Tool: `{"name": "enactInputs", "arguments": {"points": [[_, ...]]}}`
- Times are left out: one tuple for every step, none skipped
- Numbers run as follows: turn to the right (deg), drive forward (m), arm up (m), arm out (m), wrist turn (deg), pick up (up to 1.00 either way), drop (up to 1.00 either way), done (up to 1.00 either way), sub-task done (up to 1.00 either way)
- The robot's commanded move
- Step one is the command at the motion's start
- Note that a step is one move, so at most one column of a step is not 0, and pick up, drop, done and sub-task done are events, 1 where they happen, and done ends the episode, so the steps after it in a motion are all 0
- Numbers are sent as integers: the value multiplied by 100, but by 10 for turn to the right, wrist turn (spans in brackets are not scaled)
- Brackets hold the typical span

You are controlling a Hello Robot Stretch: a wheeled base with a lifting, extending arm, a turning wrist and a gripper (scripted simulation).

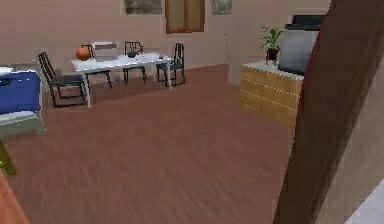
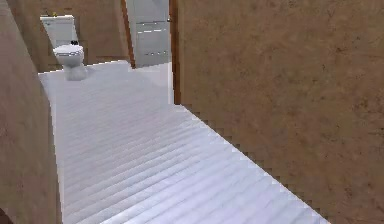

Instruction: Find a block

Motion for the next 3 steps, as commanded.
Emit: {"name": "enactInputs", "arguments": {"points": [[-240,0,0,0,0,0,0,0,0],[0,90,0,0,0,0,0,0,0],[-60,0,0,0,0,0,0,0,0]]}}
